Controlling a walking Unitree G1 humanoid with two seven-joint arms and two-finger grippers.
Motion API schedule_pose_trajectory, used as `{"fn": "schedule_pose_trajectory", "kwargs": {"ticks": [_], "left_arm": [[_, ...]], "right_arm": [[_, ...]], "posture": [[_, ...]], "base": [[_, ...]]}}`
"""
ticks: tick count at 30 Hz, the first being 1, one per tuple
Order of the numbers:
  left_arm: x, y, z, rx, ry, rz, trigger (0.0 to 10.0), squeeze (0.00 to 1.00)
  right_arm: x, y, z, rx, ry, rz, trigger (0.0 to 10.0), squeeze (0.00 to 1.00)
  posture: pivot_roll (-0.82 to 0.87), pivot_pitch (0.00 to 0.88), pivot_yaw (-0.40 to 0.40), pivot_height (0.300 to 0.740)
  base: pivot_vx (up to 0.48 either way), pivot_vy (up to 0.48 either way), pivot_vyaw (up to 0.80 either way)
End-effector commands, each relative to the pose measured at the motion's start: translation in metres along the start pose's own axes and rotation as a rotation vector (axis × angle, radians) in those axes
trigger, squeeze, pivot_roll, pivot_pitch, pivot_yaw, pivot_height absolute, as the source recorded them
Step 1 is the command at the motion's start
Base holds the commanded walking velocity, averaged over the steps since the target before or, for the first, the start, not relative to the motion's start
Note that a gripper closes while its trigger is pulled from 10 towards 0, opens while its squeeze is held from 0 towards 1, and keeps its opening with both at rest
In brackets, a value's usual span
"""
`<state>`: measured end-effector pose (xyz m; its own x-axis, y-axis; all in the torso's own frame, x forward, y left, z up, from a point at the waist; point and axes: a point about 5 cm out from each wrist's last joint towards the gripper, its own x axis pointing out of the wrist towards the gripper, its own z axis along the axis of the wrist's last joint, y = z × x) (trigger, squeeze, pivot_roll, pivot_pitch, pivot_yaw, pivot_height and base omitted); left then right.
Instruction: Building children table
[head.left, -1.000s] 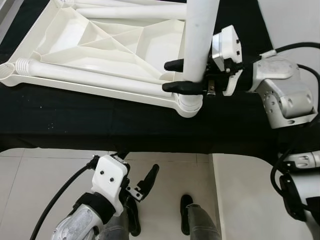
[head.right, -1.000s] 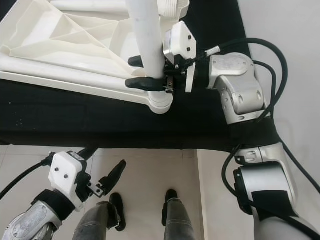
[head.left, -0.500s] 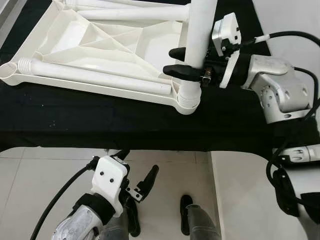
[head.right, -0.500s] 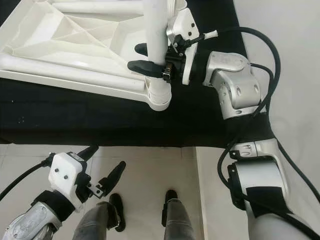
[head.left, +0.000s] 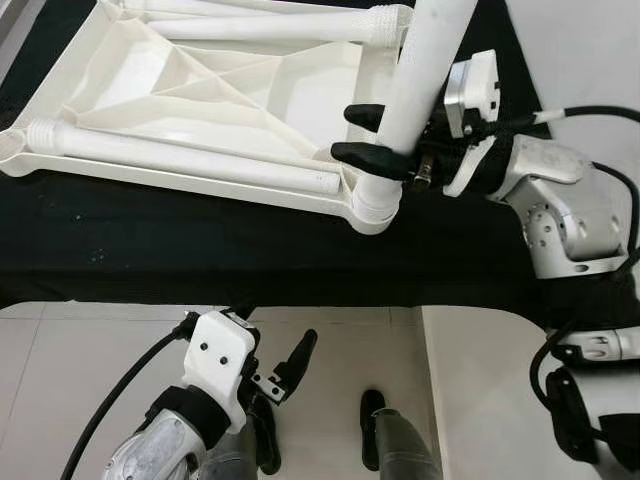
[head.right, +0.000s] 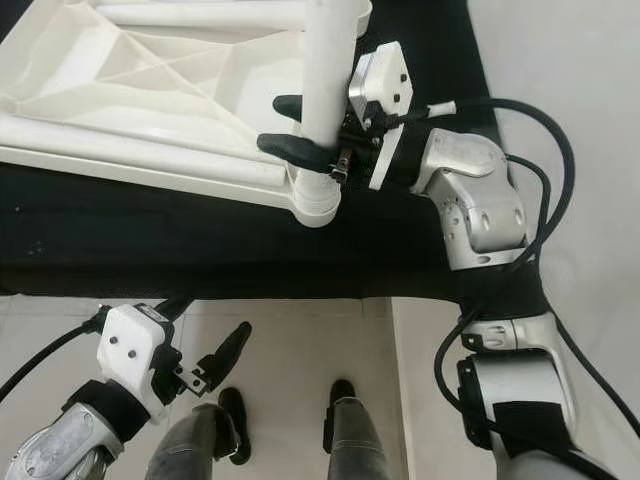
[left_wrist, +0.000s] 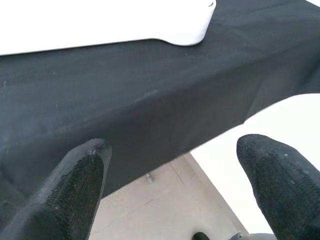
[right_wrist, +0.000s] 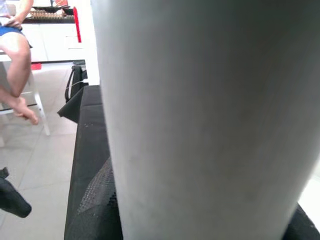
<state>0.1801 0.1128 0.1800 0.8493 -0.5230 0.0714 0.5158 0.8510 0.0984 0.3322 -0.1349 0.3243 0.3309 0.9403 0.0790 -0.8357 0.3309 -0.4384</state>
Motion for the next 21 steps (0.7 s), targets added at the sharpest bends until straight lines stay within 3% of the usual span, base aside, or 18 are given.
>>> {"fn": "schedule_pose_trajectory", "kwargs": {"ticks": [1,18,19,20,21], "left_arm": [[-0.002,-0.002,-0.006,-0.012,0.027,0.002,10.0,0.0],[-0.002,-0.002,-0.006,-0.013,0.026,0.004,10.0,0.0],[-0.002,-0.002,-0.007,-0.012,0.026,0.004,10.0,0.0],[-0.003,-0.003,-0.007,-0.011,0.027,0.007,10.0,0.0],[-0.003,-0.003,-0.007,-0.011,0.027,0.007,10.0,0.0]], "right_arm": [[-0.004,0.008,-0.048,0.122,0.192,-0.029,10.0,0.0],[-0.006,0.001,-0.056,0.142,0.305,-0.143,10.0,0.0],[-0.01,-0.002,-0.061,0.153,0.342,-0.28,10.0,0.0],[-0.02,-0.005,-0.071,0.179,0.409,-0.605,10.0,0.0],[-0.02,-0.005,-0.071,0.179,0.409,-0.605,10.0,0.0]], "posture": [[-0.01,0.418,0.004,0.74],[-0.01,0.419,-0.004,0.74],[-0.01,0.416,-0.022,0.74],[-0.02,0.409,-0.043,0.74],[-0.02,0.409,-0.043,0.74]], "base": [[0.0,0.0,0.0],[0.0,0.0,0.0],[0.0,0.0,0.0],[0.0,0.0,0.0],[0.0,0.0,0.0]]}}
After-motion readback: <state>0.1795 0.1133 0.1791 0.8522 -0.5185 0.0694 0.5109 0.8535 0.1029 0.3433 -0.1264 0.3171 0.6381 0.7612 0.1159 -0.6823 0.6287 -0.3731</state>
